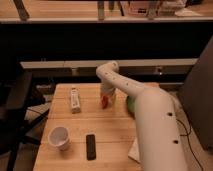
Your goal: Drag the pepper across the table
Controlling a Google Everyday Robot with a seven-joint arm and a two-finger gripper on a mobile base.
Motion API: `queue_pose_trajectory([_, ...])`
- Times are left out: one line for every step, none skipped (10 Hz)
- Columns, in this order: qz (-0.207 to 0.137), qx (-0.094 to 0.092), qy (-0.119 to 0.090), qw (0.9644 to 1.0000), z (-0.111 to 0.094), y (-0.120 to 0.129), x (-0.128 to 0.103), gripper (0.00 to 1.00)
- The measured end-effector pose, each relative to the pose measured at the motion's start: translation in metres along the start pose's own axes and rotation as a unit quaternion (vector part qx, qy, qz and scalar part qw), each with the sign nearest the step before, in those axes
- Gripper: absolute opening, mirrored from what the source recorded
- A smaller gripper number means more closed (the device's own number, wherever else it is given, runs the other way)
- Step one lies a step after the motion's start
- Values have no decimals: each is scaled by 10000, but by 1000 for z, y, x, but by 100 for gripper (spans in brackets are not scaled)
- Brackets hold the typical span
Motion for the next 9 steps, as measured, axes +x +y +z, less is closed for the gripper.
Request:
queue_pose_trajectory([4,-3,-5,10000,0,-1,0,39])
queue_pose_trajectory([34,-14,-10,10000,1,2,-1,27])
queue_pose_trajectory([52,-20,-19,10000,1,6,-3,19])
queue_pose_trajectory([77,-10,-25,10000,1,10,-5,9])
queue_pose_trajectory([84,1,-23,10000,1,11,-5,2])
queue_pose_trajectory([47,28,-7,10000,1,12,-7,0])
queue_pose_trajectory([46,24,-11,10000,1,17,-9,0])
queue_pose_trajectory([91,24,-33,9999,1,24,-10,0])
queue_pose_trajectory([127,25,-32,9999,1,28,-8,0])
